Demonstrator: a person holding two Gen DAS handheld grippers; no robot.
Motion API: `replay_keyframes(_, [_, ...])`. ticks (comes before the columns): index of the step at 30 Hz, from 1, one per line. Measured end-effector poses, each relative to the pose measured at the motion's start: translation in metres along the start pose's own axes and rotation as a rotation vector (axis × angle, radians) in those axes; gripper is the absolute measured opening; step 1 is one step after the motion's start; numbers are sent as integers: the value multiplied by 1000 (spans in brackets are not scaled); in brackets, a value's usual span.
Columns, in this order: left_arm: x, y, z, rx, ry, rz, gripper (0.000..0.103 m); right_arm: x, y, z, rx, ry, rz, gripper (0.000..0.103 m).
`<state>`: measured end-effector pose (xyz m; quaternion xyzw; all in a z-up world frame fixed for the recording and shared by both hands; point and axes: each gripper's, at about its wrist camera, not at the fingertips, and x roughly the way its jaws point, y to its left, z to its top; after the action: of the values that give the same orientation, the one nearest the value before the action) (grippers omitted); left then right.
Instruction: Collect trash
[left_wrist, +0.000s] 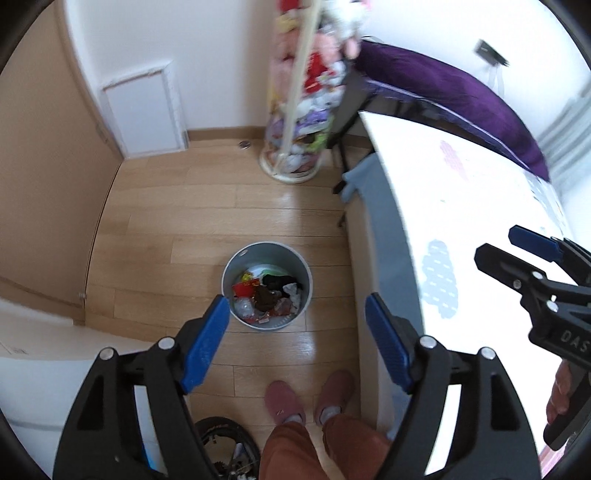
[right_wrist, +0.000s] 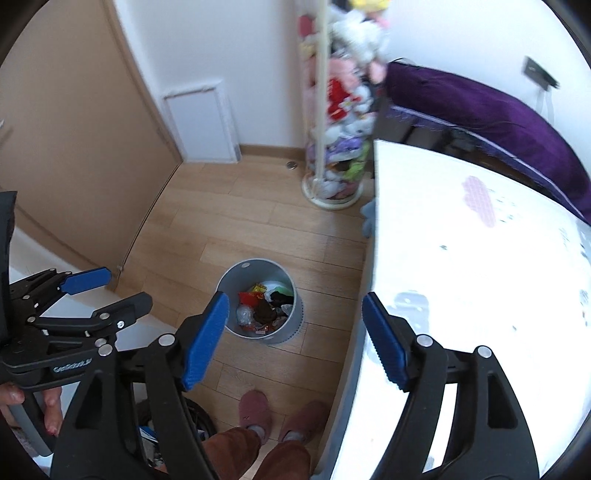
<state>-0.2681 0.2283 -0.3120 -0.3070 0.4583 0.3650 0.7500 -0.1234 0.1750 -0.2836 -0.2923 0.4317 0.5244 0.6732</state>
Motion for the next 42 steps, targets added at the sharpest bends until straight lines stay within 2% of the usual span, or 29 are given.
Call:
replay_keyframes(2, [-21, -13, 7, 54, -11, -2, 77, -28, -6, -1, 45, -21, -28, 77])
replay_keyframes(6, [-64, -49, 17, 179, -39, -67, 80, -85, -28, -9, 151, -67, -97, 84])
replay_keyframes(11, [-106, -109, 27, 349, -83, -142, 82, -149, -68, -31, 304, -94, -213, 85])
replay_keyframes(14, [-123, -151, 28, 447, -98, -200, 82, -191, -94, -50, 401, -123, -289, 89])
replay_keyframes(18, [-146, -210, 28, 564, -118, -271, 82, -242, -130, -84, 540, -157, -379, 90])
replay_keyframes(23, [-179, -277, 13, 698, -186, -300, 88, -298, -167, -129, 662, -187, -453, 90])
replay_keyframes(26, [-195, -308, -1, 738, -194, -342, 89, -320, -179, -152, 704, -200, -486, 90])
replay_keyframes(32, [-204, -347, -10, 750, -138, -433, 90, -350, -196, -186, 785, -225, -540, 90])
replay_keyframes(42, [-198, -382, 8, 924, -82, -480, 90, -367, -197, -182, 953, -262, -645, 90])
